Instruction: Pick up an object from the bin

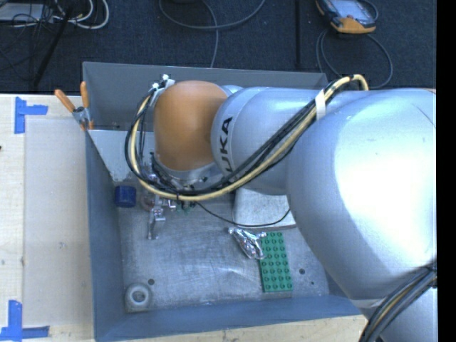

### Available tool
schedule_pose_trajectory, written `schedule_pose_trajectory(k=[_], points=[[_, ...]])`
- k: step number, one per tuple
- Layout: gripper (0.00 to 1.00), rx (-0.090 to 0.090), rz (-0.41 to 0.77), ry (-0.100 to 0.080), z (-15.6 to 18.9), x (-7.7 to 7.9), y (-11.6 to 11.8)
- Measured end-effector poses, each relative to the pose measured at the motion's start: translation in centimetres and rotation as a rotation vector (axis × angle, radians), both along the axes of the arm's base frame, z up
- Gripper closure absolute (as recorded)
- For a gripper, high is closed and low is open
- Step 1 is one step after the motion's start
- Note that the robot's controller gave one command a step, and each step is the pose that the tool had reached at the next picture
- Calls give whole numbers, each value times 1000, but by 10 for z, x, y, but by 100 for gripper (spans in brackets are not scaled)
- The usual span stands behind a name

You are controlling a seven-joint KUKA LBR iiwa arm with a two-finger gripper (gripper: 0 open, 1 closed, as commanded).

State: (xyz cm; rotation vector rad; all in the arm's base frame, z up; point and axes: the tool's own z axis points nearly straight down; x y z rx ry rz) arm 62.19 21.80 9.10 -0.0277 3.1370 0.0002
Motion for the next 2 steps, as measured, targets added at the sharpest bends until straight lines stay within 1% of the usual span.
schedule_pose_trajectory(k=[1,2], points=[[0,1,-219,3,18,1,13],[0,-2,-134,5,-2,-1,28]])
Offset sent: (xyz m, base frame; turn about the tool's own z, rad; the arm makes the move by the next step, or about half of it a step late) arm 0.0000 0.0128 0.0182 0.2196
